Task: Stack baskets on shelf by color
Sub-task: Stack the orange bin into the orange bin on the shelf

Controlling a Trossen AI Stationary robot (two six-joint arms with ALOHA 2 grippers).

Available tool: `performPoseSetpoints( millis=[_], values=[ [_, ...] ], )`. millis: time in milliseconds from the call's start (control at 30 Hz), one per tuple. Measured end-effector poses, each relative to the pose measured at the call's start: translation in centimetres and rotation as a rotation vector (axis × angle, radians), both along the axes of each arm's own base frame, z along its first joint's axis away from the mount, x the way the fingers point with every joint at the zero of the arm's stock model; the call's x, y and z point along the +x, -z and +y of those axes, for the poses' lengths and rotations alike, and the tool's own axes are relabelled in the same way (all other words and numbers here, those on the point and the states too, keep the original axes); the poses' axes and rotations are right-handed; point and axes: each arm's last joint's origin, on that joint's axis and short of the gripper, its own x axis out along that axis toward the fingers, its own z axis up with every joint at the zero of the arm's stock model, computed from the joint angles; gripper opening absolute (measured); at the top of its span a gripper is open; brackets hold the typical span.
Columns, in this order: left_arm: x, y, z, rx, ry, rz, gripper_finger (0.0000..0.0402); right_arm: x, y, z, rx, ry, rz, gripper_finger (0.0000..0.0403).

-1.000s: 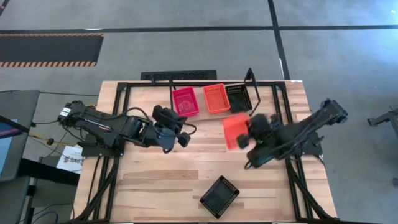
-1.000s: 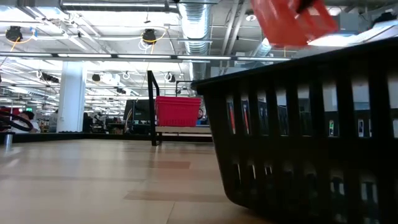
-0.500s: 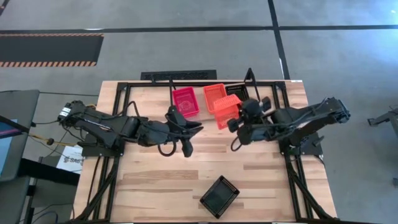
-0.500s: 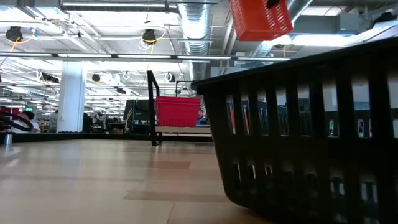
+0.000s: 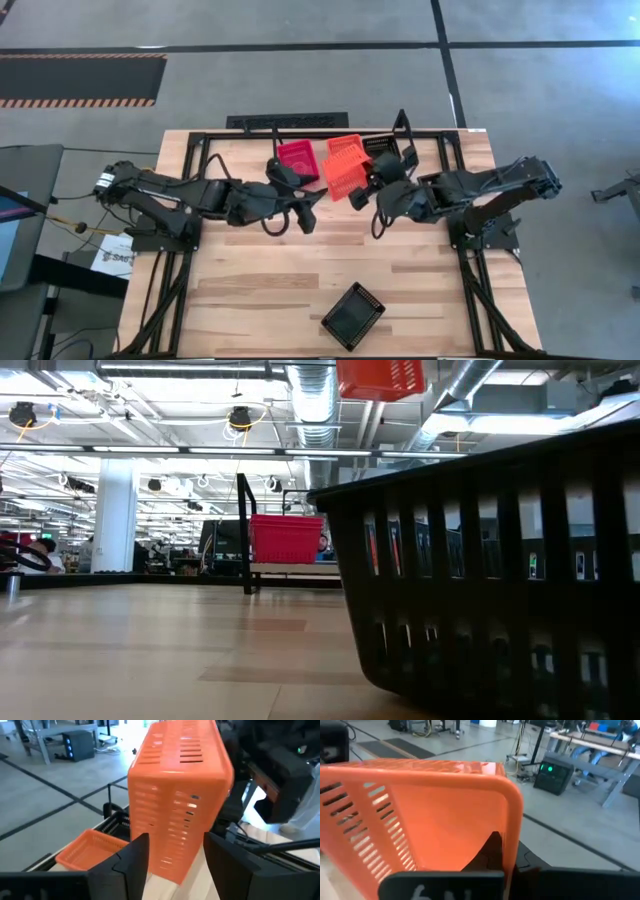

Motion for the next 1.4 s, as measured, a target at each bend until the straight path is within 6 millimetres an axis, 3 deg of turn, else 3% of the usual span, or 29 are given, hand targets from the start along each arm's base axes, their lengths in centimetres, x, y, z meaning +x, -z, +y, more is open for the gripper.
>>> performPoseSetpoints(
  millis=[167, 300, 467, 733, 833, 1000, 1233, 1400],
  values=[
    [1.3, 1.0, 0.6, 0.0, -0.017, 0.017, 0.0179, 0.1, -0.3, 0.0, -0.026, 0.002, -0.001, 0.0001],
    [2.4, 2.1, 0.4, -0.005, -0.004, 0.034, 0.0179, 0.4, 0.7, -1.1, -0.047, 0.048, 0.086, 0.0001],
    [2.7, 2.3, 0.4, 0.019, -0.028, 0.035, 0.0179, 1.5, 1.8, -2.5, -0.046, 0.095, 0.132, 0.0001],
    [2.4, 3.0, 2.0, 0.145, -0.167, 0.155, 0.0175, 3.0, 2.9, -1.9, -0.045, 0.099, 0.121, 0.0001],
    [2.4, 3.0, 2.1, 0.166, -0.195, 0.162, 0.0144, 2.9, 2.8, -1.9, -0.028, 0.082, 0.108, 0.0001],
    [2.4, 2.9, 2.1, 0.225, -0.174, 0.202, 0.0024, 2.2, 2.2, -1.1, -0.049, 0.047, 0.124, 0.0001],
    [2.6, 2.4, 2.0, 0.26, -0.139, 0.181, 0.0003, 1.5, 1.7, -0.8, -0.026, 0.019, 0.109, 0.0009],
    [2.6, 2.5, 2.0, 0.272, -0.119, 0.197, 0.0001, 1.1, 1.9, -1.4, 0.124, -0.066, 0.101, 0.0014]
  ],
)
